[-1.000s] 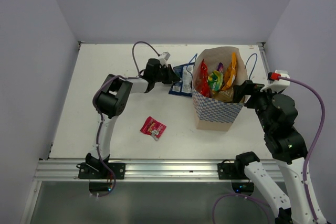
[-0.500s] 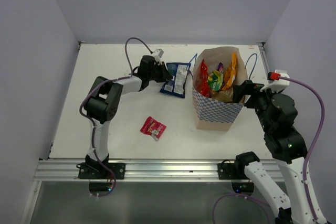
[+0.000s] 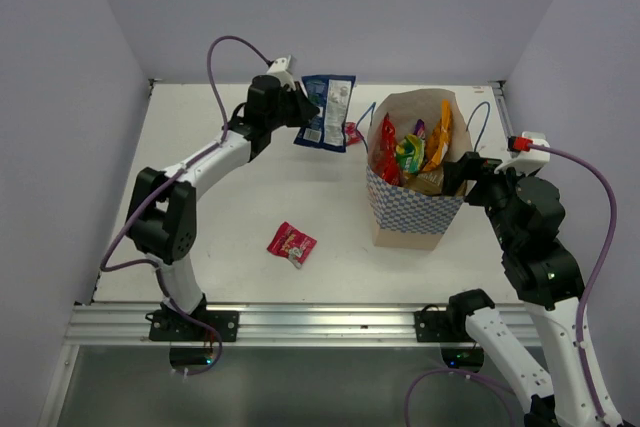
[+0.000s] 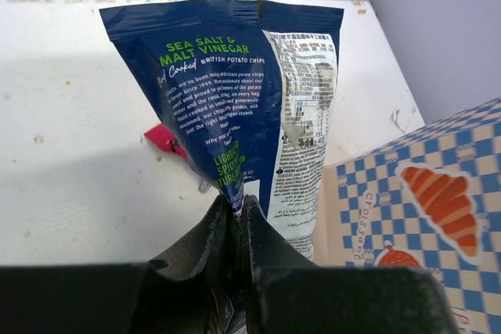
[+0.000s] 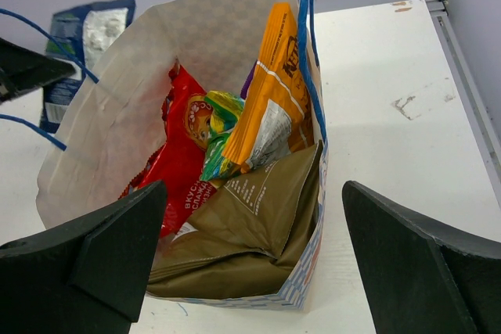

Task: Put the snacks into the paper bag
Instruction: Place the snack in the paper bag.

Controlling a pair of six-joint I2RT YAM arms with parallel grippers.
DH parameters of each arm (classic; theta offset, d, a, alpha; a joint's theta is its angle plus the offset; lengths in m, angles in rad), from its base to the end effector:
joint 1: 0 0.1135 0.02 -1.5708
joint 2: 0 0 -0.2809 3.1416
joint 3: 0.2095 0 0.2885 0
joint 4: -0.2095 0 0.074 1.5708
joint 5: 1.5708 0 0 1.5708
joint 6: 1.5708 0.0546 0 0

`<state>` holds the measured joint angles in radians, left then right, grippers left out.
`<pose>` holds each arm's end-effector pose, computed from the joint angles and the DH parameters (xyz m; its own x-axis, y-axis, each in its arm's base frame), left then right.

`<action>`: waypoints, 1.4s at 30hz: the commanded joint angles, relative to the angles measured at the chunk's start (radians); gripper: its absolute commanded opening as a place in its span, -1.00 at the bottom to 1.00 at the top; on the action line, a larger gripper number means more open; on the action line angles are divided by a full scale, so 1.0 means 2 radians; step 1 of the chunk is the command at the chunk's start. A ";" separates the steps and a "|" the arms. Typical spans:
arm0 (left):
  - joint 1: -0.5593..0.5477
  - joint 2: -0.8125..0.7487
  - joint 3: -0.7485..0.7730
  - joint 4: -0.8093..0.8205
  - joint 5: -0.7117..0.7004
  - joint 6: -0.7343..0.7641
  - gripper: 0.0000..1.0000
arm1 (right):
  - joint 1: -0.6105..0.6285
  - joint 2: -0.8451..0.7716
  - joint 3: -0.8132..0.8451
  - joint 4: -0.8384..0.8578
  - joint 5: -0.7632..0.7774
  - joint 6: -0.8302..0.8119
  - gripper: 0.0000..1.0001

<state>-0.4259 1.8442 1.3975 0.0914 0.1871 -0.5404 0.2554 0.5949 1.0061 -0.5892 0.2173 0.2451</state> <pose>0.4474 -0.2141 0.2718 -0.5622 -0.3000 -0.7707 0.3213 0.7794 -0.5378 0.1455 0.0258 0.4162 -0.1762 0.1989 -0.9640 0.0014 0.9794 0.2018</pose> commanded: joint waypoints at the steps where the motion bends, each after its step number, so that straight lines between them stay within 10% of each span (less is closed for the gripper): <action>1: 0.004 -0.064 0.018 0.009 -0.029 0.006 -1.00 | 0.002 -0.001 0.015 0.014 -0.004 -0.001 0.96; 27: -0.069 -0.267 -0.008 0.112 -0.131 0.042 -1.00 | 0.001 -0.014 0.009 0.010 0.004 -0.001 0.96; 42: -0.205 -0.203 0.102 0.027 -0.249 0.124 -1.00 | 0.001 -0.022 0.009 0.004 0.008 -0.001 0.96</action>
<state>-0.7784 1.3922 1.5227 0.1818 -0.1917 -0.3721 0.2554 0.5568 1.0061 -0.5903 0.2184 0.2451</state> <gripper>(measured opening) 0.106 0.985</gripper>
